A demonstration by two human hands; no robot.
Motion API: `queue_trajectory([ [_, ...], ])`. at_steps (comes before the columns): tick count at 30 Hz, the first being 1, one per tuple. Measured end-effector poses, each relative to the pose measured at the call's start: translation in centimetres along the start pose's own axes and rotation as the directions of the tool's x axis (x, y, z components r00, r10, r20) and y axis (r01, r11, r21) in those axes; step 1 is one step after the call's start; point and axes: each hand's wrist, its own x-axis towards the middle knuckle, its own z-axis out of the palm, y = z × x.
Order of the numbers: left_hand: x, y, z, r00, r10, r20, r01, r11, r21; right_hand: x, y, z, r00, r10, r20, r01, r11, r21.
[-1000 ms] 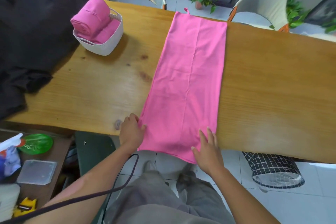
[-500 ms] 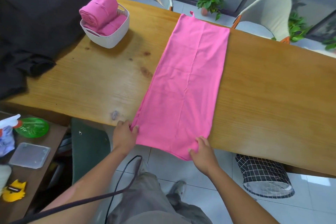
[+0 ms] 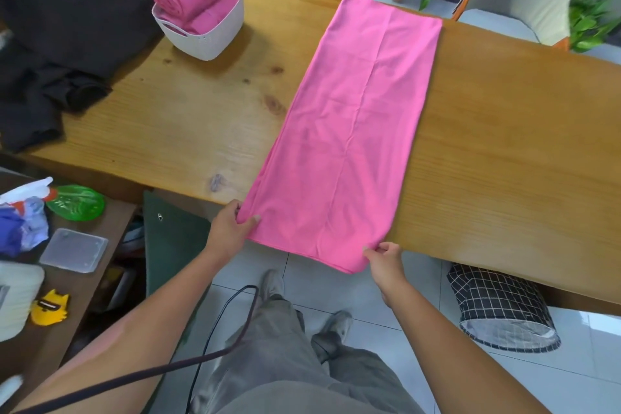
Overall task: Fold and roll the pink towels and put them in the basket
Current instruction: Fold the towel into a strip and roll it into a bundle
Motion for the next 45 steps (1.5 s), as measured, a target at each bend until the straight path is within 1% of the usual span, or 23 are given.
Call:
queue_trajectory([
  [3, -0.3, -0.1, 0.4, 0.999, 0.018, -0.032, -0.016, 0.998, 0.062, 0.3, 0.9, 0.0, 1.000, -0.027, -0.001, 0.027, 1.000, -0.011],
  [7, -0.9, -0.3, 0.7, 0.993, -0.055, -0.101, 0.061, 0.996, 0.057, -0.5, 2.0, -0.9, 0.992, -0.100, -0.070, 0.097, 0.994, -0.054],
  [9, -1.3, -0.3, 1.0, 0.990, -0.080, -0.113, 0.088, 0.994, 0.064, -1.1, 2.4, -1.6, 0.986, -0.137, -0.090, 0.135, 0.990, -0.035],
  [11, -1.8, -0.2, 1.3, 0.989, -0.079, -0.127, 0.094, 0.989, 0.111, -1.6, 2.4, -2.4, 0.983, -0.160, -0.088, 0.160, 0.987, -0.009],
  [13, -2.3, 0.1, 1.8, 0.988, -0.079, -0.136, 0.097, 0.986, 0.136, -1.9, 2.4, -3.3, 0.969, -0.229, -0.092, 0.223, 0.973, -0.066],
  [15, -2.9, 0.3, 2.3, 0.988, -0.077, -0.137, 0.093, 0.989, 0.111, -2.1, 2.4, -4.0, 0.948, -0.313, -0.061, 0.304, 0.945, -0.125],
  [16, -3.2, 0.4, 2.5, 0.988, -0.076, -0.135, 0.089, 0.992, 0.093, -2.2, 2.4, -4.3, 0.942, -0.332, -0.047, 0.324, 0.937, -0.130],
  [18, -3.7, 0.9, 3.0, 0.989, -0.053, -0.136, 0.064, 0.995, 0.075, -2.2, 2.2, -4.6, 0.949, -0.312, -0.041, 0.307, 0.946, -0.101],
  [20, -4.1, 1.8, 3.5, 0.989, 0.010, -0.151, 0.002, 0.997, 0.078, -1.9, 2.2, -4.6, 0.973, -0.229, -0.031, 0.228, 0.973, -0.037],
  [21, -4.3, 2.4, 3.7, 0.987, 0.053, -0.155, -0.039, 0.995, 0.091, -1.6, 2.1, -4.5, 0.986, -0.166, -0.011, 0.166, 0.986, 0.007],
  [23, -4.5, 3.9, 4.5, 0.981, 0.159, -0.113, -0.143, 0.980, 0.137, -0.8, 2.0, -4.3, 0.996, -0.062, 0.056, 0.055, 0.992, 0.113],
  [25, -4.9, 5.6, 5.5, 0.950, 0.311, -0.007, -0.305, 0.936, 0.179, -0.3, 2.1, -4.3, 0.989, -0.039, 0.139, 0.013, 0.984, 0.177],
  [28, -5.4, 7.4, 7.6, 0.850, 0.507, 0.143, -0.526, 0.811, 0.256, -0.1, 2.0, -4.4, 0.978, -0.078, 0.194, 0.039, 0.980, 0.196],
  [31, -5.8, 9.1, 10.3, 0.752, 0.615, 0.236, -0.659, 0.700, 0.275, -0.1, 1.8, -4.6, 0.965, -0.117, 0.234, 0.066, 0.974, 0.217],
  [34, -6.2, 10.8, 12.9, 0.685, 0.651, 0.327, -0.728, 0.628, 0.275, 0.0, 1.6, -5.0, 0.949, -0.138, 0.282, 0.074, 0.971, 0.226],
  [37, -6.9, 12.1, 15.2, 0.649, 0.658, 0.383, -0.758, 0.600, 0.256, 0.0, 1.6, -5.8, 0.922, -0.143, 0.359, 0.039, 0.959, 0.282],
  [42, -7.8, 13.5, 18.0, 0.611, 0.640, 0.466, -0.788, 0.548, 0.280, -0.4, 1.4, -7.5, 0.861, -0.159, 0.484, 0.009, 0.954, 0.298],
  [43, -7.9, 13.7, 18.4, 0.609, 0.631, 0.480, -0.789, 0.544, 0.286, -0.4, 1.4, -7.9, 0.853, -0.149, 0.499, 0.002, 0.959, 0.283],
  [45, -8.0, 13.7, 19.1, 0.630, 0.608, 0.483, -0.770, 0.572, 0.283, -0.2, 1.6, -8.4, 0.841, -0.137, 0.523, -0.003, 0.966, 0.258],
])
